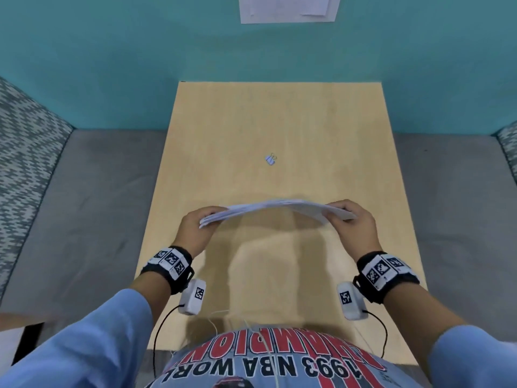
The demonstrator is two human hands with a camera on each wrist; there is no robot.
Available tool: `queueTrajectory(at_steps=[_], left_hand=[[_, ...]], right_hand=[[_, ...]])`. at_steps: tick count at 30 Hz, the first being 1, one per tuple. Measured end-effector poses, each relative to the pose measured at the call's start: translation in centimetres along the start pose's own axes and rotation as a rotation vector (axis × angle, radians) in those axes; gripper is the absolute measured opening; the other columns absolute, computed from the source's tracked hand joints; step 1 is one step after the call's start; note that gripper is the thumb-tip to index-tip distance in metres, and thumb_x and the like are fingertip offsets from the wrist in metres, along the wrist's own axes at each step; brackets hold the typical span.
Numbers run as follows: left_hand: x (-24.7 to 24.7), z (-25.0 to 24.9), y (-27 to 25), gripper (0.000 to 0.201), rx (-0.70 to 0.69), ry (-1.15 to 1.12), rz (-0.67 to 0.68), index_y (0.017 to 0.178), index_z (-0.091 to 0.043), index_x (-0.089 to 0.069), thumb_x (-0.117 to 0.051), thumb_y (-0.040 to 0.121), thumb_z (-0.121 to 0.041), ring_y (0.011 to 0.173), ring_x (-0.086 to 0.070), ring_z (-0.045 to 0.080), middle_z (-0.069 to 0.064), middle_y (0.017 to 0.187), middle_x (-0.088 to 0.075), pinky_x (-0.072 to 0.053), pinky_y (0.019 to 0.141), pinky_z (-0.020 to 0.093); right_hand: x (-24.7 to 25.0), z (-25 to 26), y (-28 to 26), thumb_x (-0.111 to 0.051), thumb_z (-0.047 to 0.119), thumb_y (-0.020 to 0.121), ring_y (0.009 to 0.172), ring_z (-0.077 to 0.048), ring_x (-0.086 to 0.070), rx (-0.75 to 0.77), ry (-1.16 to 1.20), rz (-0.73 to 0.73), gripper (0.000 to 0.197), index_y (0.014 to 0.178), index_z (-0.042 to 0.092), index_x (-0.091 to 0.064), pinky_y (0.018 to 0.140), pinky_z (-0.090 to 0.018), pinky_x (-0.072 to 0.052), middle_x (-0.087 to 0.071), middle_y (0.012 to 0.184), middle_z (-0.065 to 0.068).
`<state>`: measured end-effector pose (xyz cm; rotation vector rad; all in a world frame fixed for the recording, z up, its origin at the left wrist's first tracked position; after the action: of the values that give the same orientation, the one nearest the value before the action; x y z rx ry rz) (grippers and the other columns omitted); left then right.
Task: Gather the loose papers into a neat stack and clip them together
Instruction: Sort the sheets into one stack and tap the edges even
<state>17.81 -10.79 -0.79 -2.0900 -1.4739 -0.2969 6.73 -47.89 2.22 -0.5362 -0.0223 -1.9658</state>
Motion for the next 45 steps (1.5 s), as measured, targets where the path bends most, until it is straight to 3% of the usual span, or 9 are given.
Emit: queueTrajectory(at_steps=[4, 10, 16, 19, 27, 31, 36, 41, 45], left_hand=[[1.4, -1.7, 0.0, 0.014, 0.062, -0.187, -0.113, 0.099, -0.030, -0.074, -0.072, 0.099, -0.017, 0.072, -0.068, -0.017, -0.027, 0.077, -0.078, -0.052, 0.069, 0.010], [-0.2, 1.1, -0.6, 0.035, 0.207, -0.173, 0.015, 0.113, -0.028, -0.074, -0.090, 0.082, -0.021, 0.105, -0.077, 0.021, -0.001, 0.107, -0.081, -0.063, 0.091, 0.043], [0.8, -0.6, -0.9, 0.022, 0.142, -0.232, -0.084, 0.100, -0.028, -0.072, -0.082, 0.090, -0.012, 0.089, -0.077, -0.002, -0.019, 0.084, -0.082, -0.061, 0.082, 0.026], [0.7, -0.4, -1.3, 0.040, 0.132, -0.223, -0.030, 0.119, -0.029, -0.066, -0.086, 0.087, -0.015, 0.116, -0.073, 0.021, -0.009, 0.111, -0.077, -0.060, 0.090, 0.023], [-6.0, -16.2, -7.4, 0.094, -0.833, 0.778, -0.056, 0.162, -0.015, -0.031, -0.070, 0.089, -0.059, 0.160, -0.027, 0.036, 0.011, 0.171, -0.032, -0.017, 0.122, 0.073], [-17.3, -16.9, -8.5, 0.100, -0.833, 1.050, 0.298, 0.167, -0.019, -0.018, -0.071, 0.087, -0.048, 0.163, -0.017, 0.035, 0.010, 0.176, -0.020, -0.008, 0.125, 0.071], [-17.8, -19.0, -7.3, 0.088, -0.820, 1.025, 0.240, 0.167, -0.022, -0.018, -0.062, 0.092, -0.039, 0.160, -0.025, 0.032, 0.006, 0.174, -0.028, -0.015, 0.124, 0.069], [-14.1, -17.0, -3.9, 0.068, -0.736, 1.029, 0.208, 0.159, -0.023, -0.041, -0.062, 0.094, -0.027, 0.111, -0.067, 0.031, 0.003, 0.126, -0.072, -0.052, 0.087, 0.043], [-9.9, -14.3, 0.2, 0.044, -0.515, 1.124, 0.227, 0.138, -0.033, -0.060, -0.062, 0.094, -0.040, 0.103, -0.068, 0.027, -0.002, 0.110, -0.072, -0.042, 0.066, 0.032]], right_hand=[[0.8, 1.2, -0.2, -0.079, 0.017, 0.090, 0.081, -0.016, -0.068, -0.016, 0.143, -0.050, 0.012, 0.088, 0.027, -0.073, 0.075, -0.033, -0.054, -0.077, 0.090, -0.004], [-1.5, -4.4, -1.4, -0.081, 0.038, 0.087, 0.093, -0.022, -0.073, -0.207, -0.073, 0.093, 0.038, 0.116, 0.016, -0.072, 0.073, -0.031, -0.056, -0.076, 0.100, 0.003], [-0.8, -3.4, -2.2, -0.075, 0.032, 0.094, 0.083, -0.014, -0.068, -0.185, -0.008, 0.029, 0.019, 0.109, 0.022, -0.071, 0.070, -0.024, -0.048, -0.072, 0.090, 0.007], [-0.9, -3.8, -2.4, -0.081, 0.031, 0.089, 0.086, -0.011, -0.071, -0.195, 0.001, 0.060, 0.023, 0.110, 0.026, -0.073, 0.074, -0.024, -0.050, -0.076, 0.093, 0.010], [-1.4, -2.5, -2.6, -0.085, 0.020, 0.084, 0.077, -0.005, -0.069, -0.127, 0.048, 0.162, 0.015, 0.093, 0.030, -0.079, 0.072, -0.022, -0.051, -0.079, 0.086, 0.010], [-1.4, -1.7, -2.6, -0.077, 0.006, 0.087, 0.074, -0.008, -0.067, -0.108, 0.106, 0.207, 0.018, 0.092, 0.024, -0.079, 0.068, -0.019, -0.051, -0.079, 0.084, 0.005], [-1.1, -1.5, -2.3, -0.072, 0.008, 0.092, 0.076, -0.008, -0.071, -0.093, 0.079, 0.174, 0.023, 0.088, 0.029, -0.081, 0.068, -0.017, -0.053, -0.082, 0.083, 0.003], [-1.4, -0.5, -2.6, -0.067, -0.007, 0.092, 0.095, 0.004, -0.074, -0.023, 0.115, 0.172, 0.041, 0.096, 0.030, -0.083, 0.082, -0.011, -0.051, -0.082, 0.096, 0.018], [-1.2, -0.8, -2.5, -0.067, -0.003, 0.094, 0.103, 0.003, -0.072, -0.025, 0.075, 0.172, 0.033, 0.101, 0.023, -0.085, 0.082, -0.005, -0.049, -0.081, 0.104, 0.017]])
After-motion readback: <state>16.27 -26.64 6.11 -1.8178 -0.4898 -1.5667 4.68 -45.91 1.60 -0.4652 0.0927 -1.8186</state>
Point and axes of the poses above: each hand's wrist, its own y-axis towards the middle knuckle, its own x-axis out of the back of the hand, z = x × y, the point moved 9 cm from there along y, towards the middle knuckle
